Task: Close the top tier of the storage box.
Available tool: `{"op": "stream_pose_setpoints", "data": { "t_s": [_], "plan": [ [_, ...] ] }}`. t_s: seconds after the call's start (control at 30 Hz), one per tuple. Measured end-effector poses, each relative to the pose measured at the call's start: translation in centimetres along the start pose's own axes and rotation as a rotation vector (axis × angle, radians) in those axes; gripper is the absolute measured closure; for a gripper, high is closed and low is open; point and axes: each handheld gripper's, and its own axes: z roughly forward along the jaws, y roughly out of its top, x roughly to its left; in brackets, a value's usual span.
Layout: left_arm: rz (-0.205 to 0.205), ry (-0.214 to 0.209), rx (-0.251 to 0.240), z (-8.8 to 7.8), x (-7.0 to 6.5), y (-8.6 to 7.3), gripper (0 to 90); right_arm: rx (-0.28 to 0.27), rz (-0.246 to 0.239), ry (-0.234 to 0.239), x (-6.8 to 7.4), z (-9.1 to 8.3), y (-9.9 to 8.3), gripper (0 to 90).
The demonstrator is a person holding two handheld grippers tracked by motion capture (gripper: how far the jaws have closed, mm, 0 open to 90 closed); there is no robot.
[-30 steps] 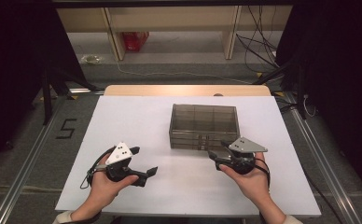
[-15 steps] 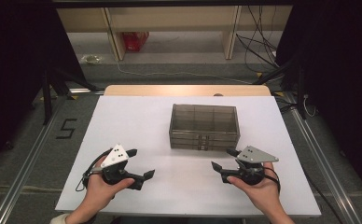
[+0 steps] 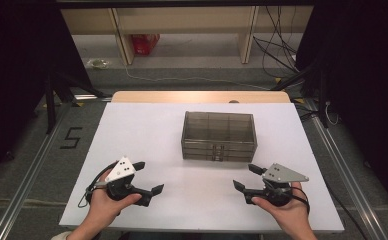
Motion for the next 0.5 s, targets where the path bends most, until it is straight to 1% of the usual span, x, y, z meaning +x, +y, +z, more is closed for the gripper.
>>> {"op": "stream_pose_setpoints", "data": {
  "t_s": [0.23,0.4,0.5],
  "plan": [
    [0.004,0.002,0.006,-0.16,0.06,-0.23,0.8,-0.004,0.003,-0.008,-0.09,-0.53,-0.18,26.1],
    [0.002,0.007,-0.001,-0.11,0.14,-0.18,0.8,-0.001,-0.011,0.002,0.09,-0.40,-0.15,25.2],
    [0.000,0.010,-0.001,-0.09,0.27,-0.16,0.8,-0.008,-0.018,0.006,0.15,-0.37,-0.11,24.8]
  ]
}}
